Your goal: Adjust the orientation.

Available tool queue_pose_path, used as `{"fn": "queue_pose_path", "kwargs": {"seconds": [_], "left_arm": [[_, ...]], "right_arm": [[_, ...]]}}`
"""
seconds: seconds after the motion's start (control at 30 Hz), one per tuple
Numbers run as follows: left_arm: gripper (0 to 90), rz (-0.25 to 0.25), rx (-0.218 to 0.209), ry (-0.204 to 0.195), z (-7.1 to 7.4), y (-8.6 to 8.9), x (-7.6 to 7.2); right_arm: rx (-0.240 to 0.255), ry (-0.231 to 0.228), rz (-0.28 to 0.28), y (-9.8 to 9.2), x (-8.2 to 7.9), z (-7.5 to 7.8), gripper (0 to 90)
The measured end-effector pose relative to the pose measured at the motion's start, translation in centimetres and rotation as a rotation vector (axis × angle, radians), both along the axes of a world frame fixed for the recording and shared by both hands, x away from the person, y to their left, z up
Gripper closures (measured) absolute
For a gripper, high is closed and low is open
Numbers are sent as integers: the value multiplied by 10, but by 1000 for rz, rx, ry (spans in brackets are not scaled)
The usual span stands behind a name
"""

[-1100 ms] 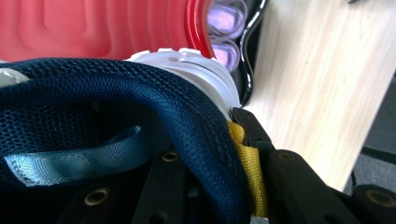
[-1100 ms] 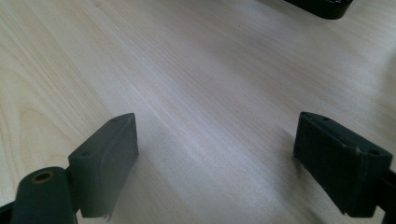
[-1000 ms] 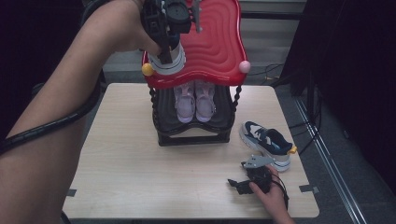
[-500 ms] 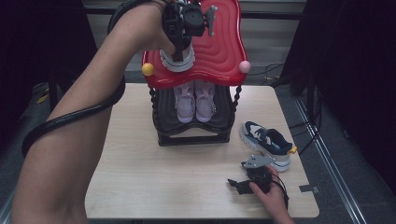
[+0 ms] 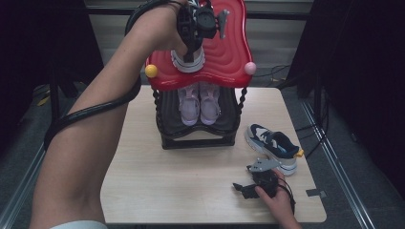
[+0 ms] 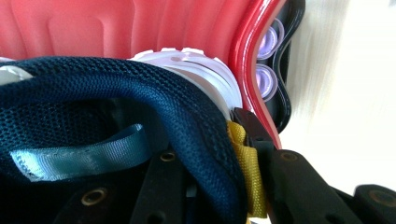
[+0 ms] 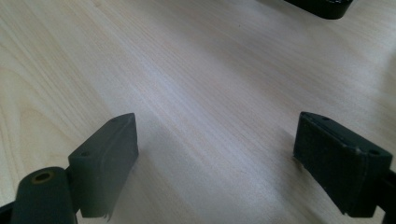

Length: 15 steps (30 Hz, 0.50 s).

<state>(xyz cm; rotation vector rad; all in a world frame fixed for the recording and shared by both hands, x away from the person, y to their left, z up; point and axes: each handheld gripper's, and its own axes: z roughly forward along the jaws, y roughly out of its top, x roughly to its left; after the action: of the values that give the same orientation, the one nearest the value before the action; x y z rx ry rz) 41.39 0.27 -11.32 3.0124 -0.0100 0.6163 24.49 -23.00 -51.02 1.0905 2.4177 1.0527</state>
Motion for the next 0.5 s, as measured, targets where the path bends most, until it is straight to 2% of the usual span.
{"fn": "queue_pose_path", "kwargs": {"seconds": [0.2, 0.5], "left_arm": [[738, 13, 3, -3, -2, 2, 5], [726, 2, 4, 2, -5, 4, 8]], "right_arm": [[0, 0, 0, 0, 0, 0, 132], [0, 0, 0, 0, 0, 0, 132]]}}
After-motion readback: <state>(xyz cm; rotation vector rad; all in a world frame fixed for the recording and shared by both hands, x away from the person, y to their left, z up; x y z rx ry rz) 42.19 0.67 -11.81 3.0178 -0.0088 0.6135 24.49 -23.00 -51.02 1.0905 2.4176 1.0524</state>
